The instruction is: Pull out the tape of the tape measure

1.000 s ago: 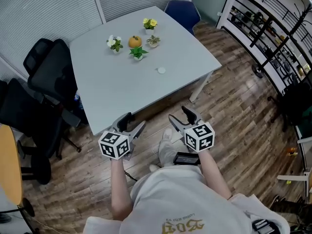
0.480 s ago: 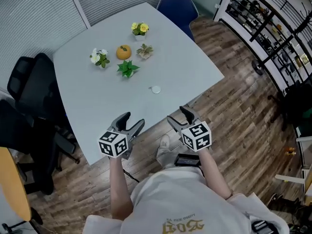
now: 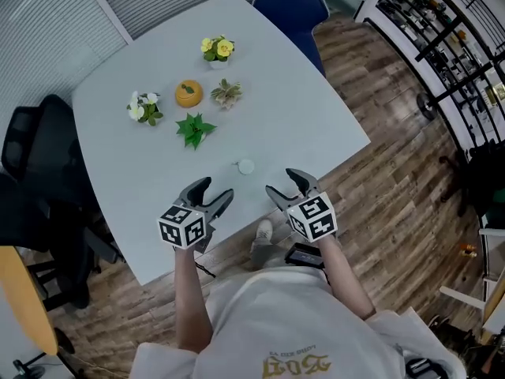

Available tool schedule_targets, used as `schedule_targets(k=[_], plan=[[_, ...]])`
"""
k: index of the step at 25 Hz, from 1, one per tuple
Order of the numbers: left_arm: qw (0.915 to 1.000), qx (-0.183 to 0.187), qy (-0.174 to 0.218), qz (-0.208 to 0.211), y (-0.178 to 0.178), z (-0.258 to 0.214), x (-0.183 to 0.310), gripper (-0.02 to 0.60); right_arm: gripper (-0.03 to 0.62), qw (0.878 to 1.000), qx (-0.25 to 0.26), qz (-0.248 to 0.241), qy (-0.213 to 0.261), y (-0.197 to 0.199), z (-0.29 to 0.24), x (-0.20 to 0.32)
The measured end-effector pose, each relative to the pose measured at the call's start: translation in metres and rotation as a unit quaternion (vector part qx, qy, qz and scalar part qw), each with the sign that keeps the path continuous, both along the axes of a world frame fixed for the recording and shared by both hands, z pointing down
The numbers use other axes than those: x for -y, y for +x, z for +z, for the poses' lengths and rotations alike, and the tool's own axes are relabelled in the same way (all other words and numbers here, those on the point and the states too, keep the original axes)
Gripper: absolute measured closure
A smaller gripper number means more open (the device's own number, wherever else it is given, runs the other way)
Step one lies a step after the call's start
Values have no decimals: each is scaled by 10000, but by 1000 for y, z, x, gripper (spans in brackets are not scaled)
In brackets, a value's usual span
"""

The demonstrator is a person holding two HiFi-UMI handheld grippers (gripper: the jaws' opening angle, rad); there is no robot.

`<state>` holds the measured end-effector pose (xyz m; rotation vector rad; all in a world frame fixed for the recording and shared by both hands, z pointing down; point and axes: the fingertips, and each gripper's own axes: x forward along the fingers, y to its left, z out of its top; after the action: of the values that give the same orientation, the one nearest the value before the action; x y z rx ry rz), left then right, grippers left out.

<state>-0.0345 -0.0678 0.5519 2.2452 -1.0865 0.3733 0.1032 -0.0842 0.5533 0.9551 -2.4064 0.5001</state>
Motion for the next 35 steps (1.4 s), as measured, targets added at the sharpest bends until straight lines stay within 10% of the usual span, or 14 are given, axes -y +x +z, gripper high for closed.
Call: schedule_targets(k=[35], plan=[[9902, -191, -641, 1226, -13, 74, 44, 282, 309, 9885, -1326, -646, -326, -74, 85, 40]])
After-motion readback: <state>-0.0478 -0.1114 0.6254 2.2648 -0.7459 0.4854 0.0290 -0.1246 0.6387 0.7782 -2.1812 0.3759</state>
